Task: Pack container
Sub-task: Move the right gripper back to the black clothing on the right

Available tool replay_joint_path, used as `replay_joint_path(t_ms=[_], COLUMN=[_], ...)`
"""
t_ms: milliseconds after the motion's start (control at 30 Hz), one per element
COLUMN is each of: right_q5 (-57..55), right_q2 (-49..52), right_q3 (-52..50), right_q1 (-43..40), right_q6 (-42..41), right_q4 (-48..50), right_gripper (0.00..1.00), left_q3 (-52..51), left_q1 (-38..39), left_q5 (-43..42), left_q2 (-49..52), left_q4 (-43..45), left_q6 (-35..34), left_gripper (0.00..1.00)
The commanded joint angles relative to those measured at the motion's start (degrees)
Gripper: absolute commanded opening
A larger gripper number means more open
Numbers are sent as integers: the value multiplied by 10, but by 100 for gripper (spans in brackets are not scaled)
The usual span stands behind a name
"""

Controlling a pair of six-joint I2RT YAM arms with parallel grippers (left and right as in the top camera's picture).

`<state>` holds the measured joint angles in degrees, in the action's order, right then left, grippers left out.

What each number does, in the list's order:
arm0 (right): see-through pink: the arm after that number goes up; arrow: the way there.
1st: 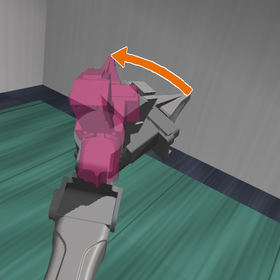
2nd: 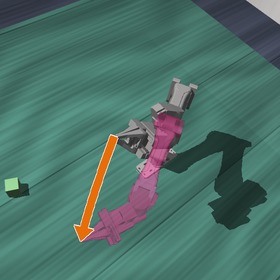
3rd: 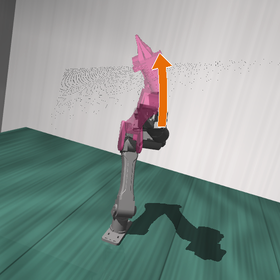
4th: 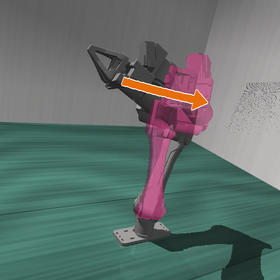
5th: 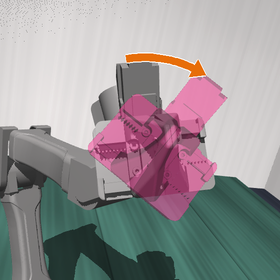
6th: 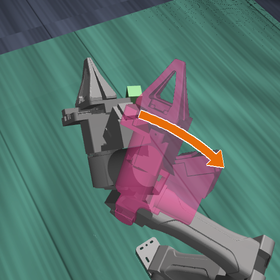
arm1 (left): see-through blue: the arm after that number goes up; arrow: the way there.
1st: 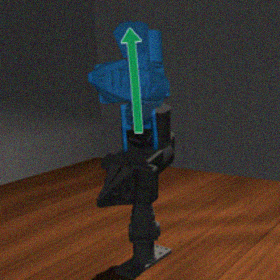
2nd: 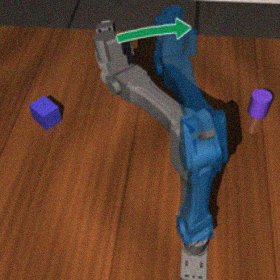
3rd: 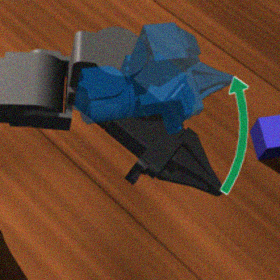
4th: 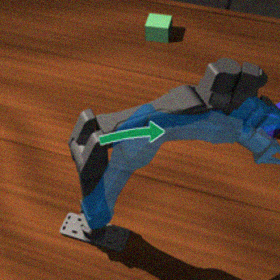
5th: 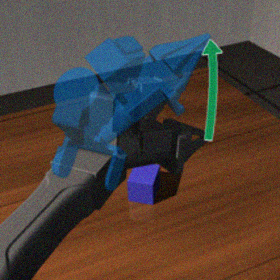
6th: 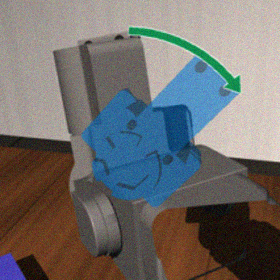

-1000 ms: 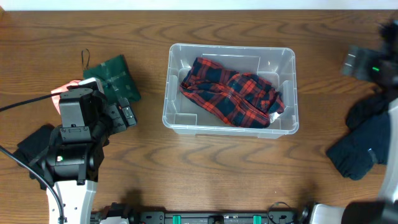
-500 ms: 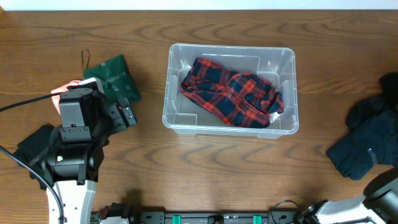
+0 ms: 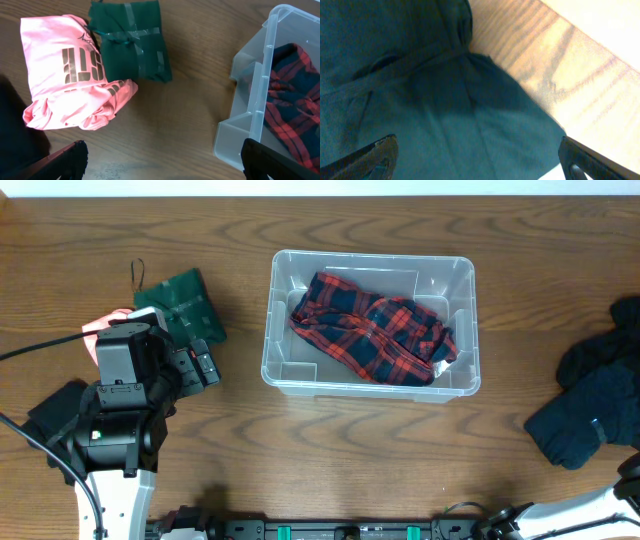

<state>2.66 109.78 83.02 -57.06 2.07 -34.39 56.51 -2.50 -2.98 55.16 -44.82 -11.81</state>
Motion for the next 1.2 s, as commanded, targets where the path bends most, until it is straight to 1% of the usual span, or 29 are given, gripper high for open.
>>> replay_joint_path(t_ms=[0, 33, 133, 233, 367, 467, 600, 667, 733, 800, 867, 900, 933, 967, 1000, 1100, 1167], right_q5=[54, 71, 97, 98, 101, 130, 160, 172, 186, 201, 205, 205, 205, 205, 205, 206, 219], right_q2=[35, 49, 85, 112, 133, 143, 161, 172, 179, 185, 188, 189, 189, 189, 189, 189, 188], right_q3=[1, 1, 1, 1, 1, 1, 1, 0, 0, -1, -4, -8, -12, -17, -20, -24, -24], right_q1=[-13, -16, -23, -25, -25, -25, -24, -23, -20, -17, -13, -10, -7, -5, -3, 1, 2], right_q6=[85, 103, 122, 160, 195, 216, 218, 219, 219, 218, 218, 219, 224, 229, 232, 233, 233], right_q4=[16, 21, 32, 41, 55, 57, 51, 43, 38, 34, 33, 35, 37, 38, 38, 40, 39], right_gripper=[99, 99, 99, 99, 99, 99, 99, 93, 91, 93, 97, 96, 93, 84, 77, 50, 31], left_q3=[14, 14, 14, 14, 14, 14, 14, 14, 14, 14, 14, 14, 14, 14, 14, 14, 14], left_q1=[2, 2, 2, 2, 2, 2, 2, 2, 2, 2, 2, 2, 2, 2, 2, 2, 2], left_q5=[4, 4, 5, 4, 5, 5, 4, 4, 4, 5, 5, 4, 5, 4, 4, 4, 4], left_q2=[2, 2, 2, 2, 2, 2, 2, 2, 2, 2, 2, 2, 2, 2, 2, 2, 2], left_q4=[-1, -1, -1, -1, -1, -1, -1, -1, -1, -1, -1, -1, -1, -1, -1, -1, -1], left_q6=[-1, -1, -1, -1, -1, -1, -1, -1, -1, -1, -1, -1, -1, -1, -1, -1, -1], left_gripper=[98, 98, 98, 98, 98, 98, 98, 98, 98, 98, 98, 98, 98, 98, 98, 98, 98])
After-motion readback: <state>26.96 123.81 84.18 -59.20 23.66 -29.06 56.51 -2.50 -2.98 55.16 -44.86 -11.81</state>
